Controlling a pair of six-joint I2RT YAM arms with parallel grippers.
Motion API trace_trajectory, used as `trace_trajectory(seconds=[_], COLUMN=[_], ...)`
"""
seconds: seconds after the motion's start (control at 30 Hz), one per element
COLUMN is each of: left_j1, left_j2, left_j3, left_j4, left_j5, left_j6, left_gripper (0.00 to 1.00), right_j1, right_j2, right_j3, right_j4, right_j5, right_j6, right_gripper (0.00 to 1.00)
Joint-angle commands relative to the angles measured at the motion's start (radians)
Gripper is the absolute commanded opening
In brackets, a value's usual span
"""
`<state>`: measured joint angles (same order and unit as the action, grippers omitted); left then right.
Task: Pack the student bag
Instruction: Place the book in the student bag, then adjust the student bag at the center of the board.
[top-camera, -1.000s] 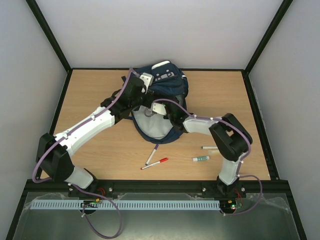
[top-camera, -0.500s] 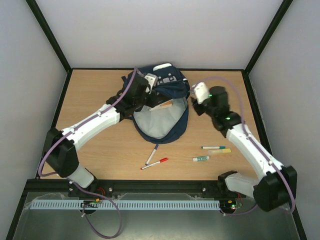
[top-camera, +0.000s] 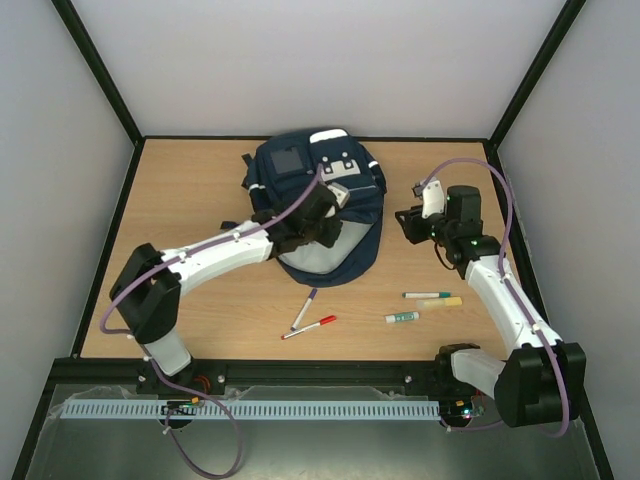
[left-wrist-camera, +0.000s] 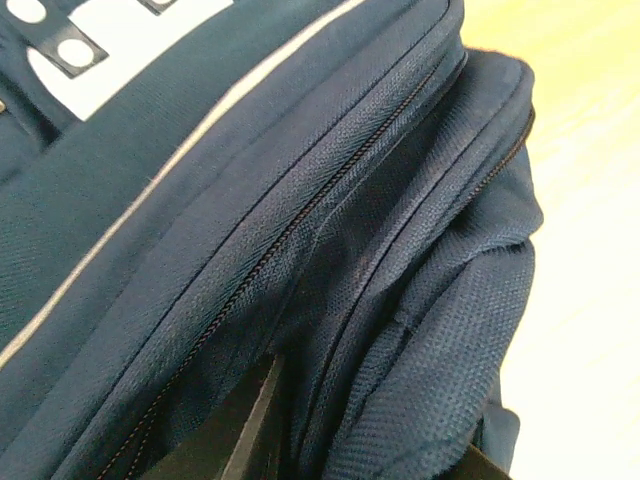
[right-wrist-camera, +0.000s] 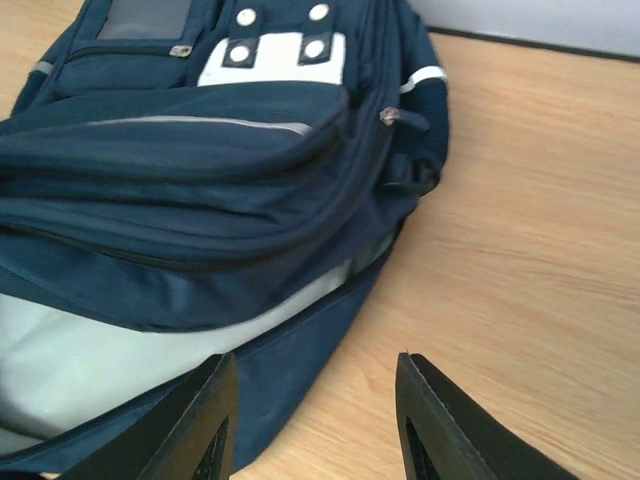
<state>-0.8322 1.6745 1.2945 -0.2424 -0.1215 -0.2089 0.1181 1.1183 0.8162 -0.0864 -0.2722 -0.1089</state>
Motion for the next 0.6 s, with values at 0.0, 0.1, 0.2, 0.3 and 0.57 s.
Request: trace_trajectory(seconds=[0.0,0.1,0.2,0.3,0.57], left_j1=[-0.063,-0.094,-0.106,-0.108,-0.084], left_j2=[0.064,0.104,0.118,0.098,-0.127], left_j3=[0.000,0.004,-0.003,-0.017,-0.138], left_j4=[0.036,0.031,0.017,0.005,0.026], left_j5=[-0.066,-0.098,-0.118,-0.119,0.046], left_j6=[0.022,0.034,0.039,0.038,0.061], left_gripper=[0.21,0.22,0.25,0.38,0.80], right_j1=[0.000,-0.001,0.000,0.000,0.000], right_j2=[-0.006,-0.016,-0.033,-0.037,-0.014], right_j3=[-0.023,-0.024,-0.031,-0.037,-0.031], right_j4=[-0.009,-0.015,-0.012,-0.017,-0.031], right_j5=[-0.084,-0.084,-0.079,-0.084,-0.119], right_j6=[0.020,0.014,0.008,-0.002,-0.018], right_gripper=[0.43,0.44,0.45,0.46,0.48])
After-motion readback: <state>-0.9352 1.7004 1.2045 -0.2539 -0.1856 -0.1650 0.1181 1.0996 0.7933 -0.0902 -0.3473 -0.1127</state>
